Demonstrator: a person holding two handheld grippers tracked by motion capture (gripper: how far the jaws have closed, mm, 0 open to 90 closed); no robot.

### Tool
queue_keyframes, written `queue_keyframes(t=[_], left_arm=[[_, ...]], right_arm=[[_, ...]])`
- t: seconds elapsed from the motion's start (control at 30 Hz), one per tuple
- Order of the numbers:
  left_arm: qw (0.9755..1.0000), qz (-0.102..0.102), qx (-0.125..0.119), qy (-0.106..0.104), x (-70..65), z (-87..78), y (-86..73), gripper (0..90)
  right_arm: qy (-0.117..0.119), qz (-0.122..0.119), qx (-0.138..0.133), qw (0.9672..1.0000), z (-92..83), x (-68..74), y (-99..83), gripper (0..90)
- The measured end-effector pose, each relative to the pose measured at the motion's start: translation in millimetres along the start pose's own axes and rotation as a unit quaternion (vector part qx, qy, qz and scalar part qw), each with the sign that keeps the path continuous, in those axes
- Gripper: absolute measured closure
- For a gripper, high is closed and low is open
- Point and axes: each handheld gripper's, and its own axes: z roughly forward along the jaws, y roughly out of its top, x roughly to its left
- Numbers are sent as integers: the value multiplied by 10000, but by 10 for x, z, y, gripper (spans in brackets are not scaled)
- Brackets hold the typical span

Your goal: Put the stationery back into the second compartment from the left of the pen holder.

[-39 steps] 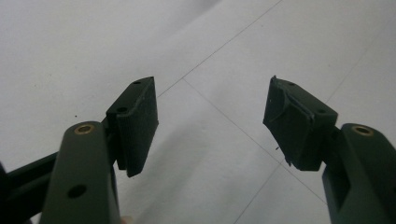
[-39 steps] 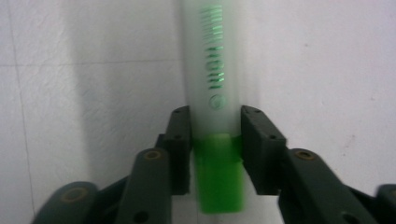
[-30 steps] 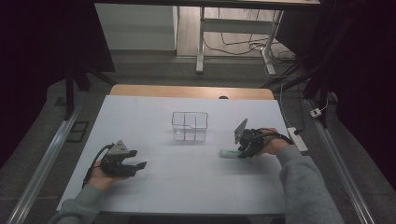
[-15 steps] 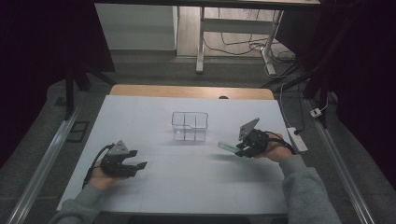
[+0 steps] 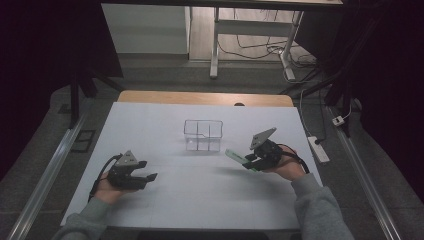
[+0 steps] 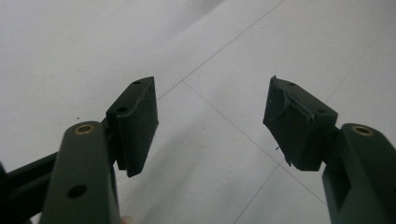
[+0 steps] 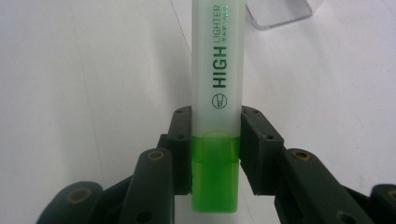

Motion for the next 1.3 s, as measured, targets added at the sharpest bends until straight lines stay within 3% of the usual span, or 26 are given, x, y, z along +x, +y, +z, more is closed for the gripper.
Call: queue_keyframes(t=[0.13,0.57,1.3], left_arm=[[10000,2,-19,5,-4,-3,8,347],[10000,62,-29,1,-24,-6,24,347],[9997,212,-73,-54,-97,-7,87,347]], right_arm=[[9,-43,-181,9998,16,72,49,664],[159,-145,-301,9993,178,291,245,664],[354,-304,-149,9988,359,449,406,663]])
